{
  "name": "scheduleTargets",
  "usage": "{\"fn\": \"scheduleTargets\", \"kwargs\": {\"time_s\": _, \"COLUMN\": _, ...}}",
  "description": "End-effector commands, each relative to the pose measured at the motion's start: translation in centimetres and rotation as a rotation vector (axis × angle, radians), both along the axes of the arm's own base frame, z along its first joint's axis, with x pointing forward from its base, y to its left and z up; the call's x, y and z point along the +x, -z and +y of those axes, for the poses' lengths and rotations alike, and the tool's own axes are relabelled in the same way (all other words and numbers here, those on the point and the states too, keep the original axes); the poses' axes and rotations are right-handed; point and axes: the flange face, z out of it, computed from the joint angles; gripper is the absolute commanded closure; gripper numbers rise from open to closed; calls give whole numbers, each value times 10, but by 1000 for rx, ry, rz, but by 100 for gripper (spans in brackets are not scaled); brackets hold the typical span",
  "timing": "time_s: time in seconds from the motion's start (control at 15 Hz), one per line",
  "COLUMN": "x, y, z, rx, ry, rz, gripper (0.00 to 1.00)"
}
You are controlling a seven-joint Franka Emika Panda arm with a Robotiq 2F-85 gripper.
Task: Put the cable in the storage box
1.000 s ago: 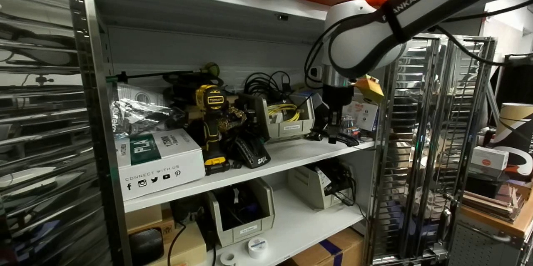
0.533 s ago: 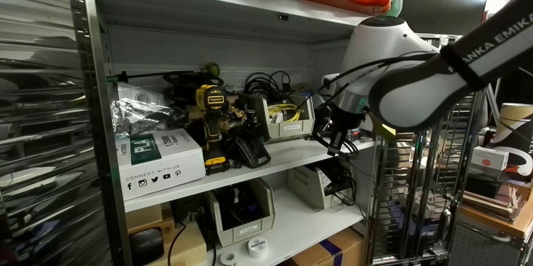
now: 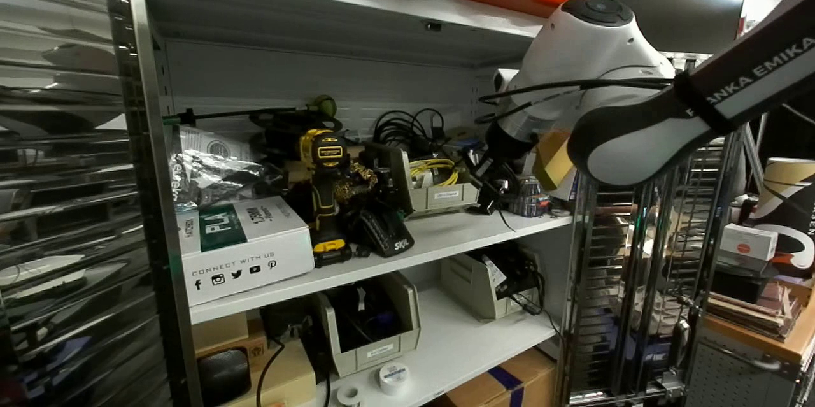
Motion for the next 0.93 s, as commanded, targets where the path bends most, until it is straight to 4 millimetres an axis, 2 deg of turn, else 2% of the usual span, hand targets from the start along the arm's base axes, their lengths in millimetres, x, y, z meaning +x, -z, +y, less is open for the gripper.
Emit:
{"fn": "scheduleTargets", "kwargs": {"time_s": 0.0, "x": 49, "y": -35, "z": 9, "rx": 8, "ry": 9, "rz": -179, "gripper": 92}}
{"fn": "scheduleTargets", "kwargs": {"time_s": 0.2, "x": 80, "y": -58, "z": 16, "rx": -32, "ry": 11, "rz": -310, "gripper": 92}}
{"fn": "scheduleTargets", "kwargs": {"time_s": 0.47, "x": 119, "y": -68, "z": 29, "rx": -68, "ry": -18, "rz": -474, "gripper": 92}}
{"fn": "scheduleTargets", "kwargs": {"time_s": 0.67, "x": 152, "y": -44, "z": 27, "rx": -93, "ry": -24, "rz": -541, "gripper": 92}}
{"fn": "scheduleTargets", "kwargs": {"time_s": 0.87, "x": 175, "y": -8, "z": 15, "rx": -112, "ry": -21, "rz": -550, "gripper": 92}}
